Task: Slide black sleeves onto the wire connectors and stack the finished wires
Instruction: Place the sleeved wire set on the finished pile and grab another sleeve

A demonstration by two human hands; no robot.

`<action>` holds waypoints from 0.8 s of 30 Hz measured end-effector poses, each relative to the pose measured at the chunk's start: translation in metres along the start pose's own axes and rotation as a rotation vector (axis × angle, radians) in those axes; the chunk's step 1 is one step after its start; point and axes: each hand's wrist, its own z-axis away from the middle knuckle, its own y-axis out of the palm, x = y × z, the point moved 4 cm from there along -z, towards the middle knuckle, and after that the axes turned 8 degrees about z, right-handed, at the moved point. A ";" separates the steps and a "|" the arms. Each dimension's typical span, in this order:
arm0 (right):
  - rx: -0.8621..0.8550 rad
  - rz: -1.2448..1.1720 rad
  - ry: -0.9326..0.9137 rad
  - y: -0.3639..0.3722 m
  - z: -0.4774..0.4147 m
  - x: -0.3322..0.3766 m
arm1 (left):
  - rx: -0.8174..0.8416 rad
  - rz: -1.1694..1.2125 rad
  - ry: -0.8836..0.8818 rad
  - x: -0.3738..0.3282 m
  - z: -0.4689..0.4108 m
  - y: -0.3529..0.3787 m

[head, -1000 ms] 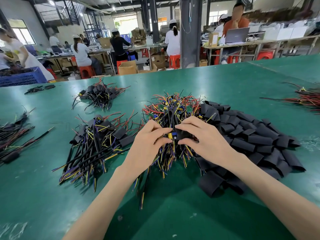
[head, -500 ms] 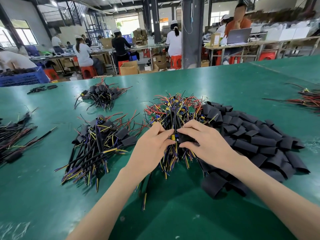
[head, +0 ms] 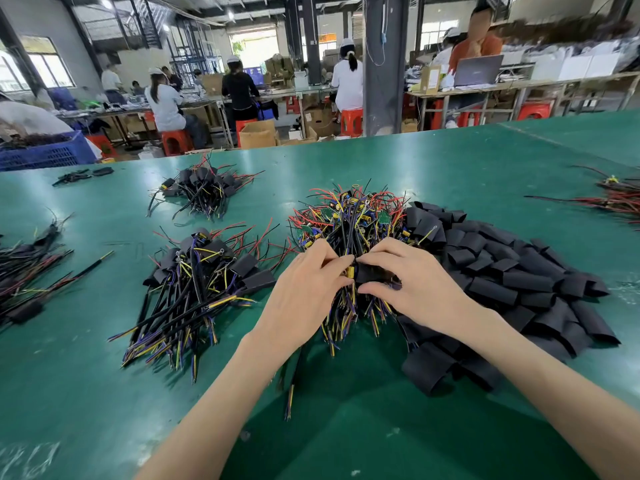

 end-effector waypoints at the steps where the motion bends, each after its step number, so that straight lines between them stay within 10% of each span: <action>1: -0.008 0.028 -0.009 0.000 0.001 0.001 | 0.004 0.034 -0.009 0.001 0.000 0.000; 24: 0.005 0.065 -0.087 0.000 0.001 0.002 | 0.004 0.130 -0.076 0.006 0.000 0.003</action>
